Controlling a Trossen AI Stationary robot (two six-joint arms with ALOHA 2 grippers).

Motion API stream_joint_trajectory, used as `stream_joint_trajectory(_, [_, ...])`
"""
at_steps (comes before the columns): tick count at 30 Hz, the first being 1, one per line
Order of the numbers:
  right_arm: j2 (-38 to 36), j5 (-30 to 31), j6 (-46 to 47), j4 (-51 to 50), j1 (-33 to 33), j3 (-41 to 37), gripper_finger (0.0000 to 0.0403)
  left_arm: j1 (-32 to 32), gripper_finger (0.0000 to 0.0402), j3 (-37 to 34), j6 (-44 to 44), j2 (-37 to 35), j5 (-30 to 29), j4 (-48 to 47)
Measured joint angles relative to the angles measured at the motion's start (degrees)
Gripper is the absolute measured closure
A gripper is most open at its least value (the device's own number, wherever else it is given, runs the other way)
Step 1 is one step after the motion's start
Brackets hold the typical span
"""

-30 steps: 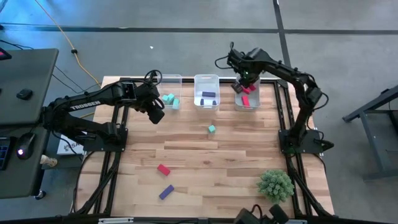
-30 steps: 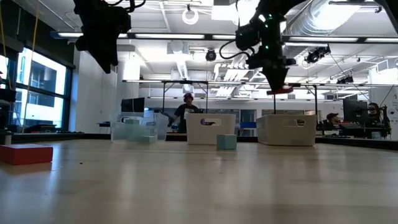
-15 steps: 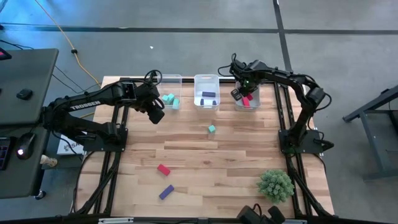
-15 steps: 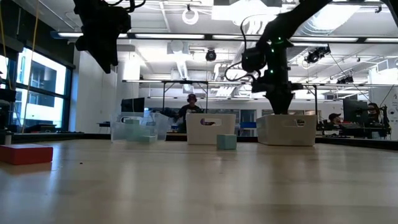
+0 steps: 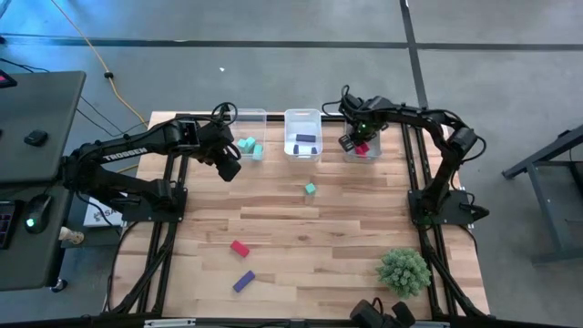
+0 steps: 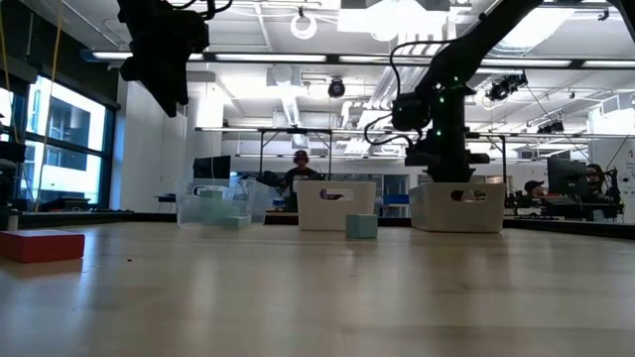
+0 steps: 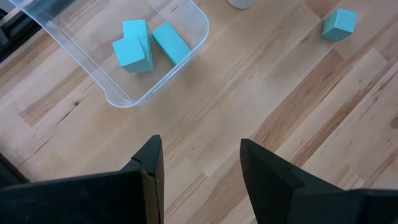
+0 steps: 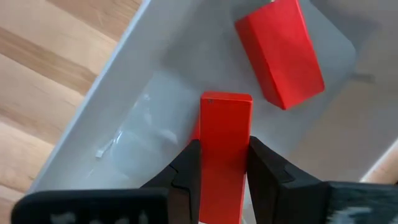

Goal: Sort & place blocks by color
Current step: Put the red block into the gray bin, then put the blue block into the white bin

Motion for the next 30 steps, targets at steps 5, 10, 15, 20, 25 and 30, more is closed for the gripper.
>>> stream_joint_trajectory(5, [0.0, -0.1, 0.4, 1.3, -0.2, -0.6, 0.0329, 0.0, 0.0271, 0.0, 0.0, 0.0, 0.0, 0.0])
stream_joint_trajectory(10, [0.0, -0.3, 1.2, 1.9, -0.7, -0.6, 0.0329, 0.0, 0.0271, 0.0, 0.0, 0.0, 0.0, 0.0])
stream_joint_trajectory(15, [0.0, -0.9, 1.5, 1.8, -1.0, -0.6, 0.0319, 0.0, 0.0271, 0.0, 0.0, 0.0, 0.0, 0.0])
stream_joint_trajectory(20, [0.0, -0.9, 4.4, 1.6, -1.0, -0.6, 0.0270, 0.0, 0.0270, 0.0, 0.3, 0.0, 0.0, 0.0])
stream_joint_trajectory(25, [0.0, -1.0, 7.4, 0.5, -1.0, -0.6, 0.0234, 0.0, 0.0263, 0.0, 3.0, 0.0, -0.7, 0.0])
stream_joint_trajectory(30, [-1.2, -1.0, 10.2, -1.3, -0.8, -0.6, 0.0232, 0.0, 0.0242, 0.0, 3.1, 0.0, -0.8, 0.0])
